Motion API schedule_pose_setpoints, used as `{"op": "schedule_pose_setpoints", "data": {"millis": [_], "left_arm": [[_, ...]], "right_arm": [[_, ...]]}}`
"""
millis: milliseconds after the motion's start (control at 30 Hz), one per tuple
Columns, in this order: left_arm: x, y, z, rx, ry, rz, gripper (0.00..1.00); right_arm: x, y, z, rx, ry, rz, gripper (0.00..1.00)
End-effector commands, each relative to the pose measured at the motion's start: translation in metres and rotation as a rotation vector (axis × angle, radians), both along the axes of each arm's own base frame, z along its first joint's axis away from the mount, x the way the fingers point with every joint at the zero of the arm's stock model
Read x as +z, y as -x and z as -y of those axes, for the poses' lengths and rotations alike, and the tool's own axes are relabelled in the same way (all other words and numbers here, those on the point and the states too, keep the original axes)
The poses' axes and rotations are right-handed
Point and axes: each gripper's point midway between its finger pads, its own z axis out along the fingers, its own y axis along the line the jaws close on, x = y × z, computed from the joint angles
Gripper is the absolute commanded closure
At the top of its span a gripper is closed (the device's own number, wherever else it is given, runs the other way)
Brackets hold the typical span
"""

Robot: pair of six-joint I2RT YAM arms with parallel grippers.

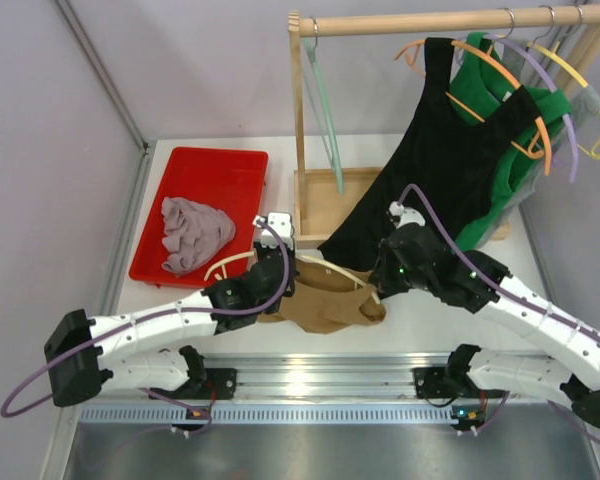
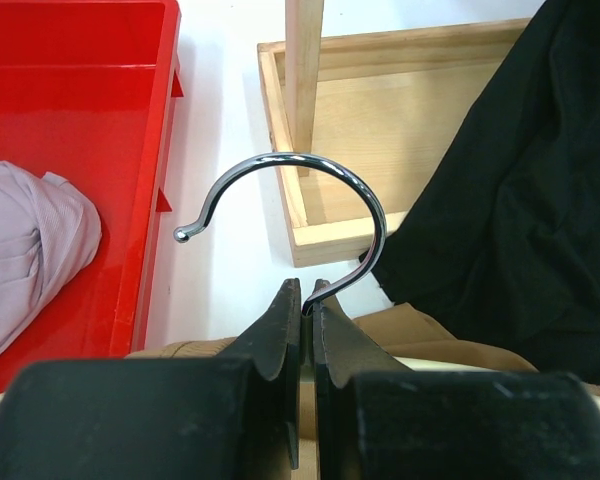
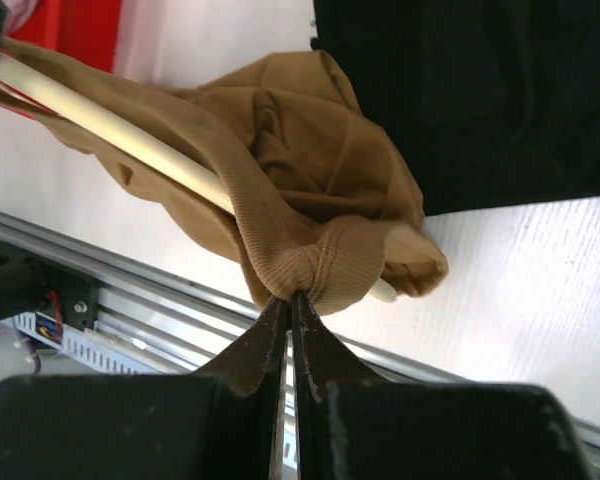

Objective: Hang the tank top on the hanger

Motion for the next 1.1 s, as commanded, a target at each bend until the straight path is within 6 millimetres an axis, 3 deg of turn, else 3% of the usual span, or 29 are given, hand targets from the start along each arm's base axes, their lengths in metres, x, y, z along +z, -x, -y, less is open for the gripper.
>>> {"op": "schedule_pose_setpoints", "data": {"millis": [0, 133, 367, 533, 733, 867, 1067], "left_arm": [[0.034, -0.006, 0.01, 0.018, 0.097, 0.06, 1.0], [0.039, -0.002, 0.022, -0.007, 0.113, 0.062, 1.0], [0.05, 0.008, 0.036, -0.037, 0.138, 0.072, 1.0], [0.053, 0.013, 0.039, -0.043, 0.164, 0.072, 1.0], [0.056, 0.02, 0.039, -0.053, 0.159, 0.068, 1.0], [0.053, 0.023, 0.042, -0.08, 0.17, 0.054, 1.0], [0.064, 0.028, 0.043, -0.118, 0.182, 0.056, 1.0]], "right_arm": [[0.033, -0.011, -0.014, 0.025, -0.058, 0.059, 1.0], [0.053, -0.02, -0.025, 0.032, -0.087, 0.091, 1.0], [0.064, -0.027, -0.043, 0.051, -0.131, 0.089, 1.0], [0.062, -0.027, -0.039, 0.041, -0.115, 0.087, 1.0], [0.069, -0.025, -0.015, 0.002, -0.098, 0.161, 0.86], [0.078, -0.018, -0.014, 0.067, -0.126, 0.211, 0.57], [0.081, -0.004, -0.013, 0.238, -0.114, 0.306, 0.46]]}}
